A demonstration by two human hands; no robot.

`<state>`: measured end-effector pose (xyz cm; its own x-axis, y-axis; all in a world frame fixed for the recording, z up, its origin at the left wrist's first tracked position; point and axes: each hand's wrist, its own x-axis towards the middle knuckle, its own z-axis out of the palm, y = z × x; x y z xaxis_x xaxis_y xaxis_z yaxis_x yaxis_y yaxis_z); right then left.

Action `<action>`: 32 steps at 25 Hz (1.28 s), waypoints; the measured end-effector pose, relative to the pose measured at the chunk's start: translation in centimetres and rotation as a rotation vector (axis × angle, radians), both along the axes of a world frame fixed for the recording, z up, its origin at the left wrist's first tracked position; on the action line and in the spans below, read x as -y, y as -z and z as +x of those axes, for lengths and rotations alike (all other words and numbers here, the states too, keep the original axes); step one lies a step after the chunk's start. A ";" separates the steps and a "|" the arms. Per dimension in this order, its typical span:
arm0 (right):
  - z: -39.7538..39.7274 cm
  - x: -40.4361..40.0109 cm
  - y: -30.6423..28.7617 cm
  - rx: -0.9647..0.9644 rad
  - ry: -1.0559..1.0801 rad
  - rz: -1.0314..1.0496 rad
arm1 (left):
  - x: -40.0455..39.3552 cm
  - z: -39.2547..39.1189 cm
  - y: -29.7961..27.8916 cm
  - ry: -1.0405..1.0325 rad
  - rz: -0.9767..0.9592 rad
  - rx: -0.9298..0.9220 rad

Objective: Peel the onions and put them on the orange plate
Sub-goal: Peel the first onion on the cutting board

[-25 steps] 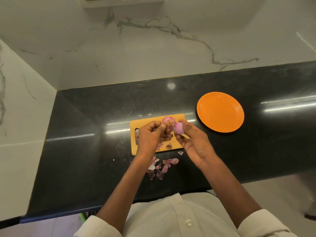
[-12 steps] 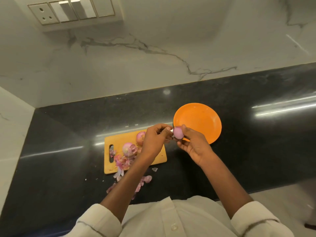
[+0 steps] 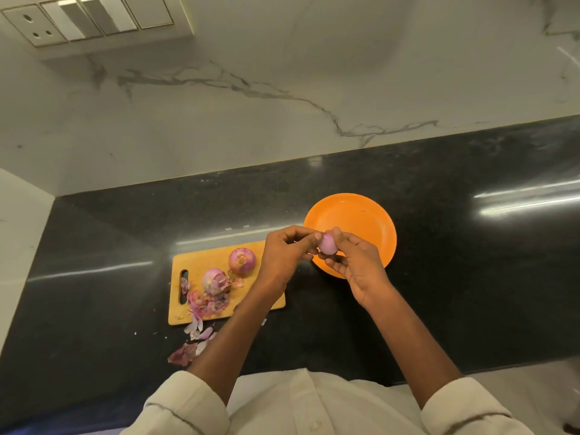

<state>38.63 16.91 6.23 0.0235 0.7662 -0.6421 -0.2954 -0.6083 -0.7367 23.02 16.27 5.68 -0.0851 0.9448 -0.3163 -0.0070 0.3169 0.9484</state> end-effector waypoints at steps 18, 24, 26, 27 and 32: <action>-9.5 4.1 -1.3 -0.359 -0.245 0.063 | 7.4 -8.4 -2.3 -0.350 0.084 -0.040; -11.8 5.4 -2.0 0.033 -0.454 0.356 | 9.2 -11.4 -2.9 -0.319 0.108 0.015; -12.4 5.6 -2.0 0.067 -0.422 0.390 | 9.7 -11.9 -3.2 -0.299 0.095 0.053; -12.7 5.6 -2.0 0.077 -0.411 0.402 | 10.0 -12.1 -3.4 -0.300 0.096 0.049; -13.4 6.2 -2.0 -0.079 -0.360 0.321 | 11.1 -13.5 -3.4 -0.345 0.154 0.000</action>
